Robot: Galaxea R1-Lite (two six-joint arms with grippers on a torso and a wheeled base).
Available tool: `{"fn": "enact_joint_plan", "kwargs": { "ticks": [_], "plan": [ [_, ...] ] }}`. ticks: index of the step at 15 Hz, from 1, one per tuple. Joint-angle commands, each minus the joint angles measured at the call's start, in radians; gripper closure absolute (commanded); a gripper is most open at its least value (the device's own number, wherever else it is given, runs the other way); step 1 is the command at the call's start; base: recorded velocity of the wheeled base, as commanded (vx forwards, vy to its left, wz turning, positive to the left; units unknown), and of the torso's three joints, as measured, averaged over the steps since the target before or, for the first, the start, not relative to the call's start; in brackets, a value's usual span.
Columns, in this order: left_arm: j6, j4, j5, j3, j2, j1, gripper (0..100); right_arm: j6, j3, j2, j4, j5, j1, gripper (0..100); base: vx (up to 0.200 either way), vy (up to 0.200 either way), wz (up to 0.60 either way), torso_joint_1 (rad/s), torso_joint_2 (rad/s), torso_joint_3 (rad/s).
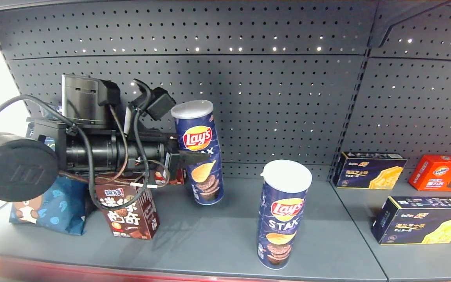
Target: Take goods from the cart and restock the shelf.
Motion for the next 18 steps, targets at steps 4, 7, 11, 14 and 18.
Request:
{"fn": "enact_joint_plan", "kwargs": {
  "ticks": [4, 7, 11, 14, 18],
  "plan": [
    [0.007, -0.069, -0.058, -0.062, 0.162, -0.003, 100, 0.002, 0.0, 0.006, -0.001, -0.001, 0.0, 0, 0.0, 0.0, 0.0, 0.0, 0.0, 0.0],
    [0.006, -0.126, -0.084, -0.094, 0.22, -0.001, 100, 0.002, 0.0, 0.006, -0.001, -0.001, 0.0, 0, 0.0, 0.0, 0.0, 0.0, 0.0, 0.0],
    [0.007, -0.118, -0.086, -0.187, 0.278, -0.011, 100, 0.004, 0.0, 0.006, -0.001, -0.001, 0.0, 0, 0.0, 0.0, 0.0, 0.0, 0.0, 0.0],
    [0.01, -0.117, -0.087, -0.237, 0.317, -0.034, 100, 0.005, 0.0, 0.006, -0.001, -0.001, 0.0, 0, 0.0, 0.0, 0.0, 0.0, 0.0, 0.0],
    [0.009, -0.114, -0.087, -0.276, 0.352, -0.067, 100, 0.007, 0.0, 0.006, -0.001, 0.001, 0.0, 0, 0.0, 0.0, 0.0, 0.0, 0.0, 0.0]
  ]
}}
